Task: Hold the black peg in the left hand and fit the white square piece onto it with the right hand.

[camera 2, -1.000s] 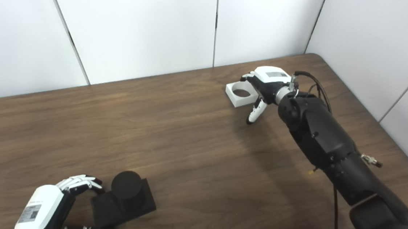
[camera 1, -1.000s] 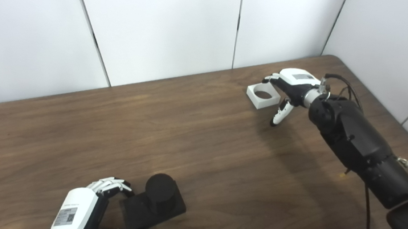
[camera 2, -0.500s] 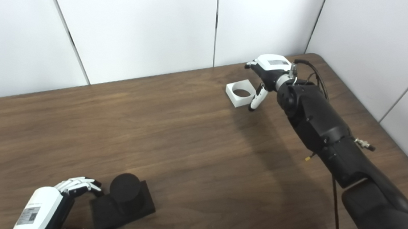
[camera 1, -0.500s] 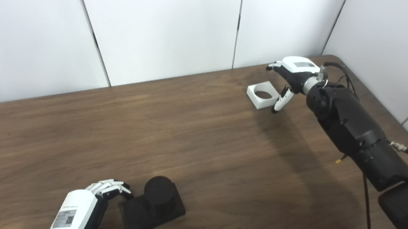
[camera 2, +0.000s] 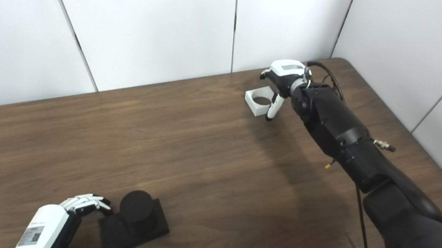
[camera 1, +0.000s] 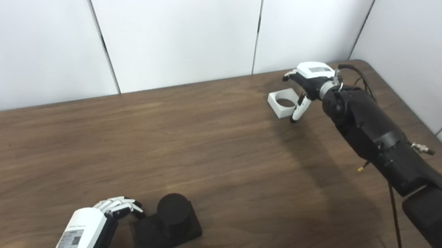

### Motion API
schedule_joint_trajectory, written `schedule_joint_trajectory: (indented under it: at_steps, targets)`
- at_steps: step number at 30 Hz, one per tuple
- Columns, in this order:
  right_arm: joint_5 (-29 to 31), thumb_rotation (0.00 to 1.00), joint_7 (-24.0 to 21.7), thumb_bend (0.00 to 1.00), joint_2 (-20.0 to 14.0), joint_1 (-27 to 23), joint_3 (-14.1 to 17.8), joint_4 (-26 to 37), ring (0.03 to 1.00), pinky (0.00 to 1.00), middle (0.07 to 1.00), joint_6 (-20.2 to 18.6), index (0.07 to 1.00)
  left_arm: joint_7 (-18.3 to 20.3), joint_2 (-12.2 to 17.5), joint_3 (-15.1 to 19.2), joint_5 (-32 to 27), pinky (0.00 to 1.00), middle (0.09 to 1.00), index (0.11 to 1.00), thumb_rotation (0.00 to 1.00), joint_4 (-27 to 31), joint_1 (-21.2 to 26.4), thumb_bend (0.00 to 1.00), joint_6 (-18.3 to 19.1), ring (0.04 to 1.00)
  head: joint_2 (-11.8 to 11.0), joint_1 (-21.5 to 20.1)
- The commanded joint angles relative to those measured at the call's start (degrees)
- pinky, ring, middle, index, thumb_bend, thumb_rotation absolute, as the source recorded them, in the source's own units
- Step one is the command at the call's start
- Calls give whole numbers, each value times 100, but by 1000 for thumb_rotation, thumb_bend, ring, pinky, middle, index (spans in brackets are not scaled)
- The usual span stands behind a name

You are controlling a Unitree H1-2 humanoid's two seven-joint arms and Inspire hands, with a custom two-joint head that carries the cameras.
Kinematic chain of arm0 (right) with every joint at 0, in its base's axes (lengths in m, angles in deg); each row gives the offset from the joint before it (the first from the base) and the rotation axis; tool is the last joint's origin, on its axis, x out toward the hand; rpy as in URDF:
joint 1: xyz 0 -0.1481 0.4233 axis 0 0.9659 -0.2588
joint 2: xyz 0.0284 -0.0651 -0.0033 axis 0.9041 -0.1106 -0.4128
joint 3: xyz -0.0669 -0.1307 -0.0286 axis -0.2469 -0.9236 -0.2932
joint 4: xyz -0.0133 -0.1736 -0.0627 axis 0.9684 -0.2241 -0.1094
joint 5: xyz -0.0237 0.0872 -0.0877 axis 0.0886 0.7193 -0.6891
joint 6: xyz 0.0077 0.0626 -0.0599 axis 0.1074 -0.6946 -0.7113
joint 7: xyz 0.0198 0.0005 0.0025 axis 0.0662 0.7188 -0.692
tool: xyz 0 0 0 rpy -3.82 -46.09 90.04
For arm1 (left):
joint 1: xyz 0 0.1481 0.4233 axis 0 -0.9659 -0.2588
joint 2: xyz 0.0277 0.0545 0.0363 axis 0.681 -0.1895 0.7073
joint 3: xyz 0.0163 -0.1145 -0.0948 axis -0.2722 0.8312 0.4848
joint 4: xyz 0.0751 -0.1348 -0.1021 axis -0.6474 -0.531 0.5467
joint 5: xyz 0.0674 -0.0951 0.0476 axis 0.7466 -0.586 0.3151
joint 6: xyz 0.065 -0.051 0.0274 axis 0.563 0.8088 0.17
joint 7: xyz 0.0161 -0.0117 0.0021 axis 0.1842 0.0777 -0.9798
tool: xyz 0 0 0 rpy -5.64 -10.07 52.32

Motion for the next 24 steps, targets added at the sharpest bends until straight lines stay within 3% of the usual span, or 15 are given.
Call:
schedule_joint_trajectory:
  at_steps: [1,6,13,24]
  targets:
    - [-70,179,146,846,-115,-334,26,79,984,926,939,136,858,360,68,-99,58,751,735,486,43,-10,-214,519,120,793,12,23]
    - [-53,175,129,839,-91,-324,-34,17,979,922,936,120,850,462,22,-117,107,761,737,486,44,110,-235,519,205,796,30,48]
    - [-96,170,108,802,-104,-350,-145,-63,972,895,919,173,709,545,-22,-112,122,758,734,486,43,238,-262,519,238,788,75,65]
    - [-83,160,109,786,-71,-319,-202,-141,955,854,901,219,668,656,-75,-113,144,745,728,486,44,444,-318,519,311,782,129,109]
